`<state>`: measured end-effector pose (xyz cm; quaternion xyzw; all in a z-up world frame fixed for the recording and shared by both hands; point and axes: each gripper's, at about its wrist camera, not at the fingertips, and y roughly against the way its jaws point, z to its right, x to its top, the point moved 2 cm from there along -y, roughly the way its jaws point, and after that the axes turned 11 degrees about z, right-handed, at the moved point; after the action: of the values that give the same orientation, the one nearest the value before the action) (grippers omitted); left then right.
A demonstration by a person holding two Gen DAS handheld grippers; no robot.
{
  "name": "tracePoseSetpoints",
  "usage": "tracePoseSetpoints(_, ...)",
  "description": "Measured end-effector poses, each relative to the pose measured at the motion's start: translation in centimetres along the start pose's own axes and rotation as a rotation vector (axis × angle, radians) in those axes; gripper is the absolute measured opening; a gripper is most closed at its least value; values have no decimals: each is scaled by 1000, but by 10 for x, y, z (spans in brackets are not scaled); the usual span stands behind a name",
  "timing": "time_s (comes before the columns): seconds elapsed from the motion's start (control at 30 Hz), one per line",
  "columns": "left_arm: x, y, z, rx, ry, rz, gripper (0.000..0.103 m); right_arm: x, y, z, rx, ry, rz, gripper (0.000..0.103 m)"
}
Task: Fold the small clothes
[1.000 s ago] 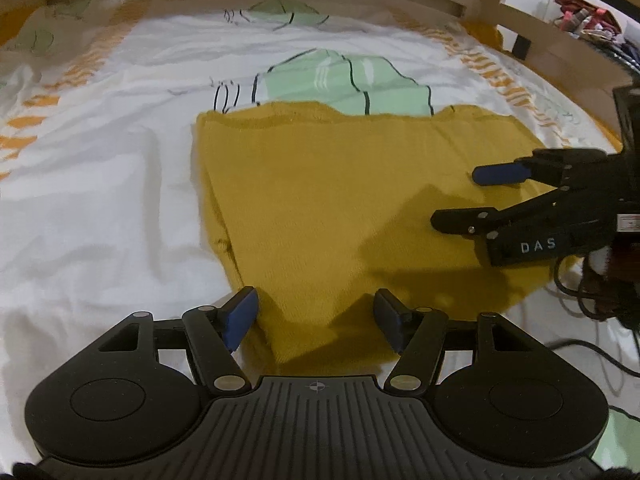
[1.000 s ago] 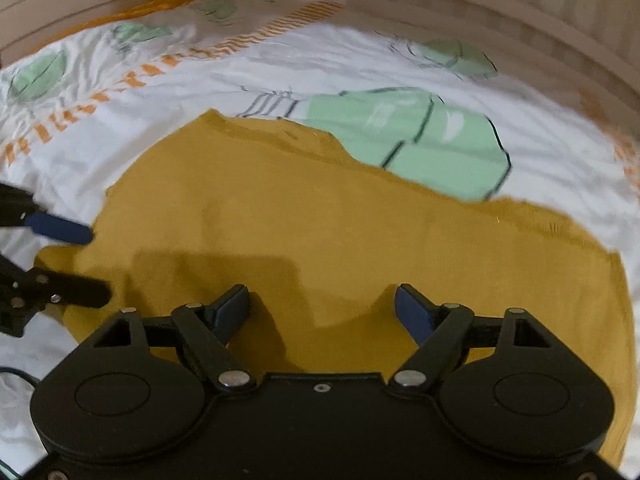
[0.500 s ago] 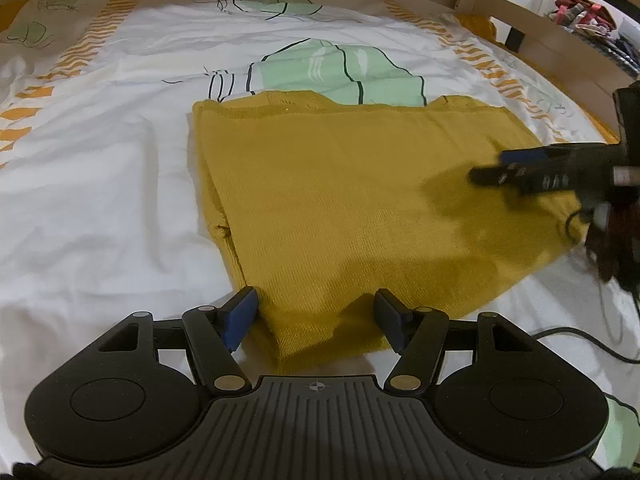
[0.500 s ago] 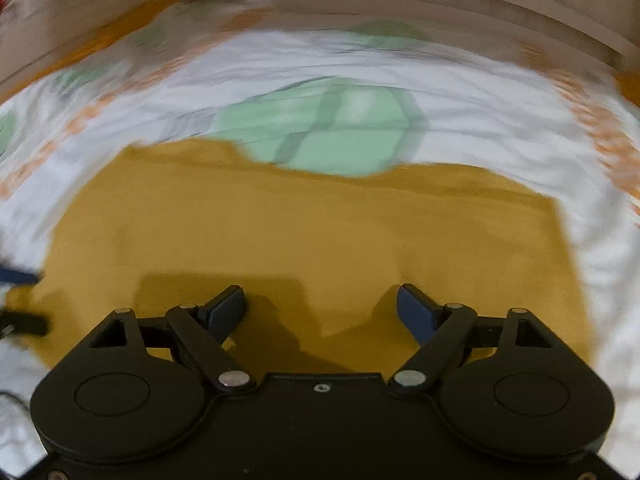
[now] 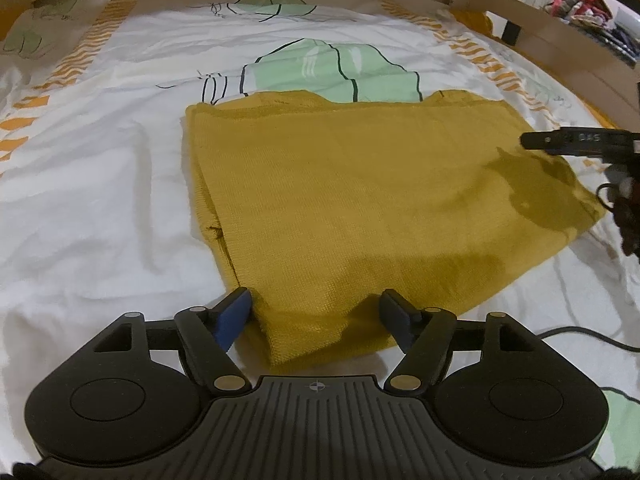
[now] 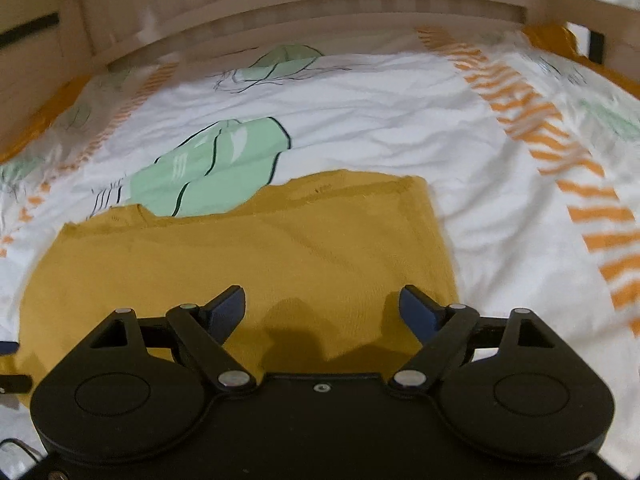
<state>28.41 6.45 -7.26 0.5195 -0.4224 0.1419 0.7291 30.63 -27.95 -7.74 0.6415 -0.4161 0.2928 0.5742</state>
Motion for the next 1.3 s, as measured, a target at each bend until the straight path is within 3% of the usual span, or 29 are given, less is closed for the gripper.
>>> tracePoseSetpoints(0.13,0,-1,3,5,-12,0,72,-8,1,5,-45,51,-20,86)
tracePoseSetpoints(0.43,-3,-2,5,10,-20,9,76,-6,13,15,-45,-38,40,91)
tracePoseSetpoints(0.6,-5,-2,8,23,-32,20,78,-17,11,46,-76,-161,-20,95)
tracePoseSetpoints(0.73,-7,-3,13,38,-40,29,81,-21,9,59,27,-255,-42,103)
tracePoseSetpoints(0.9,-9,-3,16,55,-38,34,83,-25,-6,70,253,-438,-40,103)
tracePoseSetpoints(1.17,-5,-9,20,89,-19,16,89,-22,-21,81,369,-504,-29,103)
tracePoseSetpoints(1.3,2,-1,20,108,71,-1,83,-22,-21,83,390,-510,-25,103)
